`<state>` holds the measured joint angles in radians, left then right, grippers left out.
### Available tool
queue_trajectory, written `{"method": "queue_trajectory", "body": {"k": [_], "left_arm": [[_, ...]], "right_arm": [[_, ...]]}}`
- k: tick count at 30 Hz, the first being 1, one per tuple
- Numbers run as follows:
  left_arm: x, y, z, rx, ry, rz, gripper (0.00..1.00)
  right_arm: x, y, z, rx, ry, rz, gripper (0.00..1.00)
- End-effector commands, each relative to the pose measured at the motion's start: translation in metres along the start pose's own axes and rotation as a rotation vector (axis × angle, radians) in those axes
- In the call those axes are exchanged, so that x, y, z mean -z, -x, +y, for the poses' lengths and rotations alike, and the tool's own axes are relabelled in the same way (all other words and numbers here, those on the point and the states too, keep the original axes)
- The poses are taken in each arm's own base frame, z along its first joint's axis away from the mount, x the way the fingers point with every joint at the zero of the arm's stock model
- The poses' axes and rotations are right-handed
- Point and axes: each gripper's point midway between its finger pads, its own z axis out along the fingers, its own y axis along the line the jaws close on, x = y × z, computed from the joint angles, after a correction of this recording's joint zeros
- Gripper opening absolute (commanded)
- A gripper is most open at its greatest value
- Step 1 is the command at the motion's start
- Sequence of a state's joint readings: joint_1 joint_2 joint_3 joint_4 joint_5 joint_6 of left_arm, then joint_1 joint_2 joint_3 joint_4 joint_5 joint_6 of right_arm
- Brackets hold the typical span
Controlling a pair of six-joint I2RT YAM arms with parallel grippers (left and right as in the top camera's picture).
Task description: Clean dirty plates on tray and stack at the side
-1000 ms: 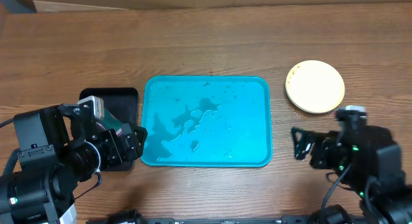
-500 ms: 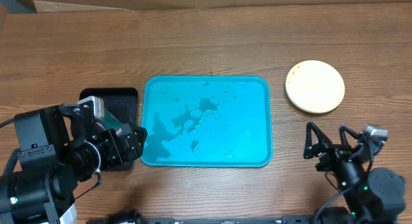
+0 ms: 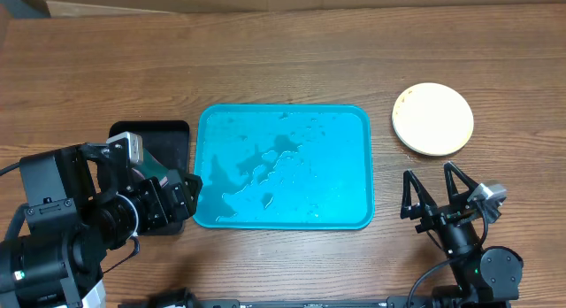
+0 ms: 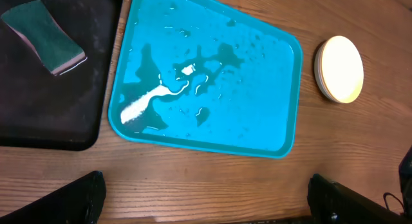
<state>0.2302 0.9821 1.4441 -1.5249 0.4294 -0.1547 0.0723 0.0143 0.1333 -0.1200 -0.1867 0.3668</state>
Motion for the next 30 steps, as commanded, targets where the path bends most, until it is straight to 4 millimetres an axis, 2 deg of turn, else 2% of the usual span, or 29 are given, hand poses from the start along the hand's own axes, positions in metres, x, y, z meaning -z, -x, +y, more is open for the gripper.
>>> {"method": "queue_trajectory", "body": {"k": [1,7,16,22,26,30], "left_arm": [[-0.001,0.0,0.0,0.005,0.002,-0.001,1.0],[-0.001,0.0,0.0,0.005,0.002,-0.001,1.0],[0.0,0.0,0.0,0.005,0.002,-0.001,1.0],[-0.001,0.0,0.0,0.005,0.002,-0.001,1.0],[-0.001,0.0,0.0,0.005,0.001,-0.001,1.0],[0.0,0.0,0.0,0.005,0.001,-0.001,1.0]], "right_arm": [[0.0,0.005,-0.01,0.001,-0.046,-0.046,1.0],[-0.002,0.013,-0.019,0.01,-0.079,-0.142,1.0],[-0.003,0.005,-0.035,0.01,-0.138,-0.157,1.0],[0.001,-0.024,-0.065,-0.003,-0.286,-0.051,1.0],[0.0,-0.025,-0.062,0.1,-0.268,-0.029,1.0],[-0.001,-0.026,-0.06,0.122,-0.256,-0.02,1.0]]}}
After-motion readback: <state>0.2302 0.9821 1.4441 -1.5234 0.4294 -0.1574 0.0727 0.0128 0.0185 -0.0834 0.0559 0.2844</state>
